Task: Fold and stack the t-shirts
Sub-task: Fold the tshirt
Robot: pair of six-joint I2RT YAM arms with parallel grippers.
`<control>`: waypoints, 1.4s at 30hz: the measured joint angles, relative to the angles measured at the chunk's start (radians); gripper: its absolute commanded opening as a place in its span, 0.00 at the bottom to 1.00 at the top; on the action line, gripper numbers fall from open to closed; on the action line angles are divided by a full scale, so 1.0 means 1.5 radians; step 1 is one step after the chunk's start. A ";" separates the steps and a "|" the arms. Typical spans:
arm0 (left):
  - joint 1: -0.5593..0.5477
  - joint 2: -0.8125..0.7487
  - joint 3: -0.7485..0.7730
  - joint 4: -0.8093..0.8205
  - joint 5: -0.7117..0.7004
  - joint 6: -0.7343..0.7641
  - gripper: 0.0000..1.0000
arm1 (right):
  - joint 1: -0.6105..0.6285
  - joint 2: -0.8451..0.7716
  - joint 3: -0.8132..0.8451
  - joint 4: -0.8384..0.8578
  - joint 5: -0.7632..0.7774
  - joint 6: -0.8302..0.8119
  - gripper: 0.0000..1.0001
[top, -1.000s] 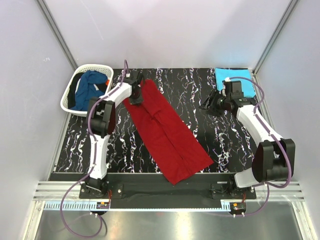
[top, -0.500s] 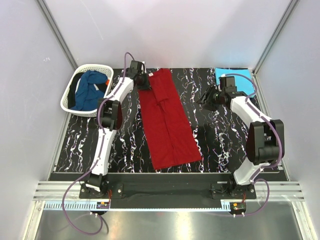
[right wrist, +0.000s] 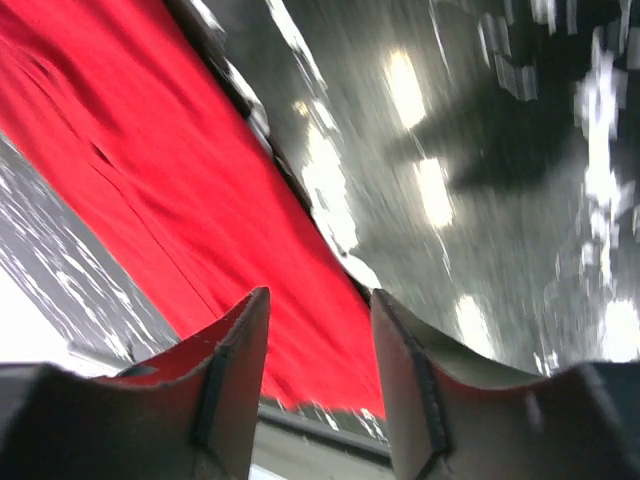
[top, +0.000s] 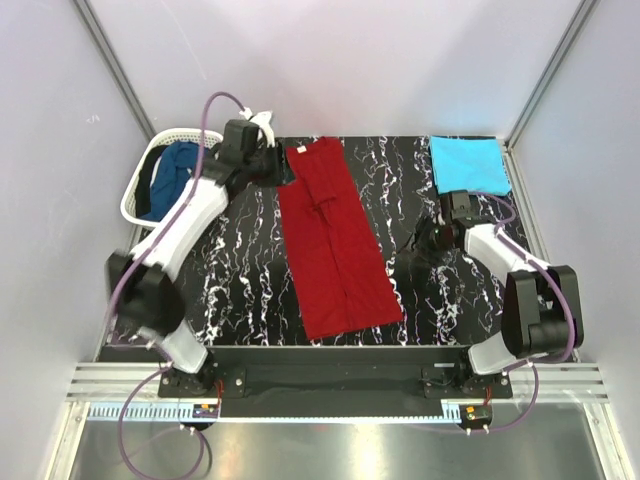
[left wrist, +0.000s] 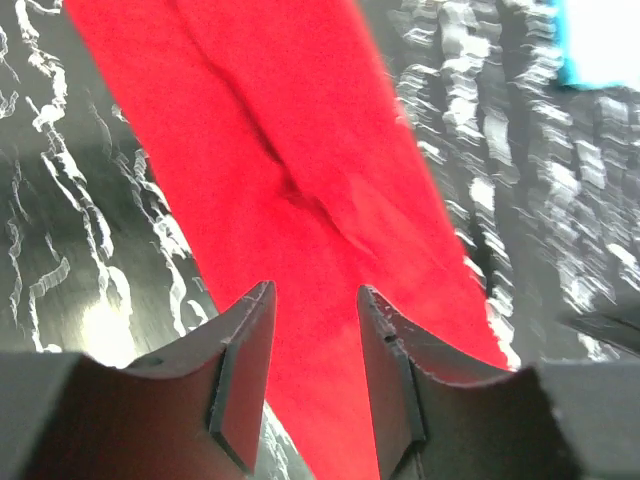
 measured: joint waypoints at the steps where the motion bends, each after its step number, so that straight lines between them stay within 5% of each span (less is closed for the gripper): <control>1: -0.009 -0.061 -0.053 0.017 -0.004 -0.006 0.46 | 0.003 -0.015 -0.022 -0.008 -0.003 0.002 0.47; 5: -0.105 -0.209 -0.254 0.031 0.005 -0.040 0.47 | 0.036 -0.050 -0.079 -0.032 -0.007 0.012 0.45; 8: -0.164 -0.225 -0.386 0.045 0.010 -0.071 0.46 | 0.077 -0.074 -0.110 -0.042 -0.005 0.024 0.42; 14: -0.225 -0.267 -0.628 0.085 0.055 -0.136 0.23 | 0.122 -0.153 -0.149 -0.067 0.012 0.052 0.22; 24: -0.316 -0.225 -0.651 0.302 0.130 -0.218 0.13 | 0.140 -0.152 -0.153 -0.064 0.013 0.070 0.08; 33: -0.391 -0.196 -0.673 0.270 0.043 -0.241 0.19 | 0.163 -0.072 -0.172 -0.062 0.041 0.079 0.00; 42: -0.401 -0.246 -0.685 0.207 -0.032 -0.252 0.21 | 0.282 -0.045 -0.154 -0.074 0.103 0.140 0.00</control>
